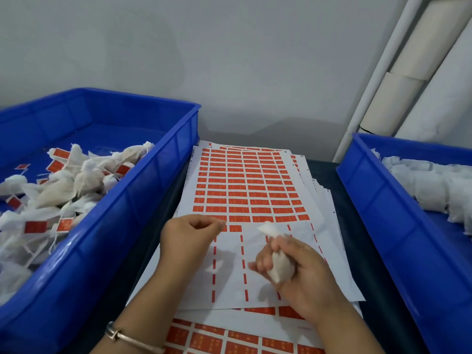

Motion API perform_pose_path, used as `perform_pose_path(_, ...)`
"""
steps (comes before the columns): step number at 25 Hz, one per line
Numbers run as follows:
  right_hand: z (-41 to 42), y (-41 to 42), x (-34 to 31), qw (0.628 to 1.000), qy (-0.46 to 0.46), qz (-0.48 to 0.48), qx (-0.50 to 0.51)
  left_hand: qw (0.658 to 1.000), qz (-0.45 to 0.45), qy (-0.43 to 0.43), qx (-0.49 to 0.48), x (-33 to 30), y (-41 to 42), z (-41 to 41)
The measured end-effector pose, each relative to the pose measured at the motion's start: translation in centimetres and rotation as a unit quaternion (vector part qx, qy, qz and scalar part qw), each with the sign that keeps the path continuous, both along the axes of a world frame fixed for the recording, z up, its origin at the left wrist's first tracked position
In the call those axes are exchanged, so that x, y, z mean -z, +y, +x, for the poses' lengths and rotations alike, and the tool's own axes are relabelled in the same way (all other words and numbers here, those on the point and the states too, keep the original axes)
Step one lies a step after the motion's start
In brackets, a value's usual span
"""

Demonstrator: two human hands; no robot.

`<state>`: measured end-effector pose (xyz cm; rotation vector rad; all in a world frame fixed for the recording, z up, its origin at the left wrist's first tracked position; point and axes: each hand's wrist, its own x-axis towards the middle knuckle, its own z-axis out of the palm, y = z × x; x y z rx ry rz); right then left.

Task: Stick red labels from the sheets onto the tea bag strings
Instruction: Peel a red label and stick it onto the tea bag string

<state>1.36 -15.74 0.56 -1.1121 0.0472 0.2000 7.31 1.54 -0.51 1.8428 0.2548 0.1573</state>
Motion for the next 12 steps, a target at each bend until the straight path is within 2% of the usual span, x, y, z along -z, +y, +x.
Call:
perform_pose_path(3, 0.5, -0.8, 0.2, 0.989, 0.014, 0.115, 0.093, 0.986, 0.113, 0.006, 0.124, 0.0, -0.8, -0.9)
perform_pose_path(6, 0.7, -1.6, 0.4, 0.986, 0.019, 0.096, 0.134, 0.929, 0.218, -0.036, 0.296, -0.5, -1.6, -1.9)
perform_pose_path(7, 0.7, -1.6, 0.6, 0.99, 0.017, 0.044, 0.136, 0.913, 0.231, -0.052, 0.331, -0.5, -2.0, -2.1)
perform_pose_path(8, 0.6, -1.5, 0.8, 0.989, 0.008, -0.049, 0.139, 0.905, 0.231, -0.062, 0.351, -0.6, -2.2, -2.2)
perform_pose_path(10, 0.5, -1.1, 1.1, 0.955, -0.021, -0.26, 0.141, 0.904, 0.213, -0.09, 0.36, -0.7, -2.5, -2.6)
perform_pose_path(12, 0.4, -0.9, 1.2, 0.933, -0.057, -0.342, 0.102, 0.909, 0.192, -0.131, 0.346, -0.7, -2.6, -3.0)
